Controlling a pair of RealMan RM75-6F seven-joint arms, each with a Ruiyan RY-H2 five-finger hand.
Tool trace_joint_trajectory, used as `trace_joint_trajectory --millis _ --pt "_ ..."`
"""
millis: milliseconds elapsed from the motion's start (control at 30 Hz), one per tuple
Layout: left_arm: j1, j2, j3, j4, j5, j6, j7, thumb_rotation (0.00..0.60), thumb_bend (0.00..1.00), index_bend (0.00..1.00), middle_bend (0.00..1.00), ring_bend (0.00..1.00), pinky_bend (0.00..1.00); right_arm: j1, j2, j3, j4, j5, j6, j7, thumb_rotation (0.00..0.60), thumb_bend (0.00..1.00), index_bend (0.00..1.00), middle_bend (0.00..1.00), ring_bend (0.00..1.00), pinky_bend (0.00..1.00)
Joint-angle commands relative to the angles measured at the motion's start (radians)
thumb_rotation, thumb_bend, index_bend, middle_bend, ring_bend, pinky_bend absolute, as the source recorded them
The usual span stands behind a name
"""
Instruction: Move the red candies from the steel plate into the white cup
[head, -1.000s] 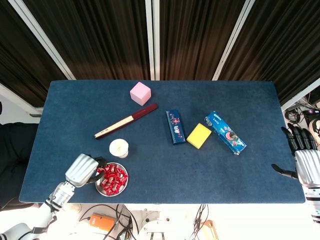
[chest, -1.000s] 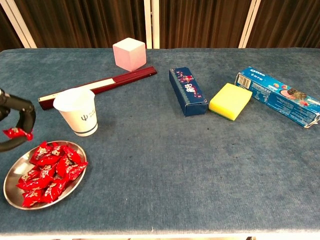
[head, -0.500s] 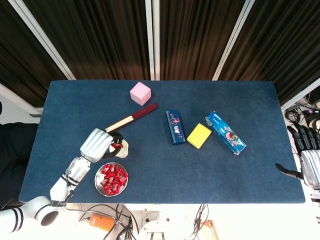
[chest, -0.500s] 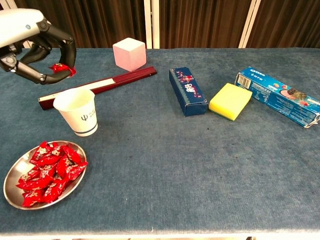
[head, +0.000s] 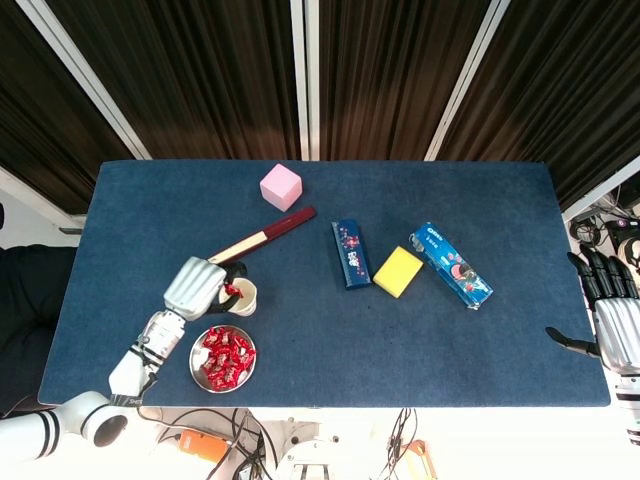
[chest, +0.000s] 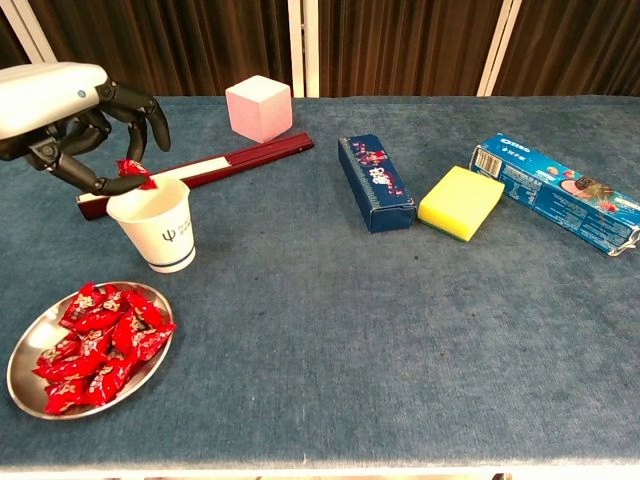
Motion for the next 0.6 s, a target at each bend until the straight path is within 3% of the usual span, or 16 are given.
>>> trace_joint_trajectory --millis 33,367,600 --pt "0.008 0.009 0.006 -0.006 -0.001 0.014 0.001 0.6 0.22 0.38 0.5 0.85 0.77 -0.001 0.0 0.001 -0.002 0.001 0.002 -0.001 0.6 0.16 0.0 0.01 0.0 0.02" --pt "0.11 0.085 0.046 -0.041 0.082 0.209 -0.014 0.6 0.09 0.36 0.47 0.83 0.77 0.002 0.001 0.005 -0.004 -0.007 0.009 0.001 0.6 0.16 0.0 0.01 0.0 0.02" --pt "0.189 0.169 0.14 -0.044 0.164 0.275 -0.035 0.6 0.09 0.36 0.82 0.86 0.78 -0.005 0.022 0.013 -0.02 -0.018 0.039 -0.006 0.6 0.16 0.0 0.01 0.0 0.02"
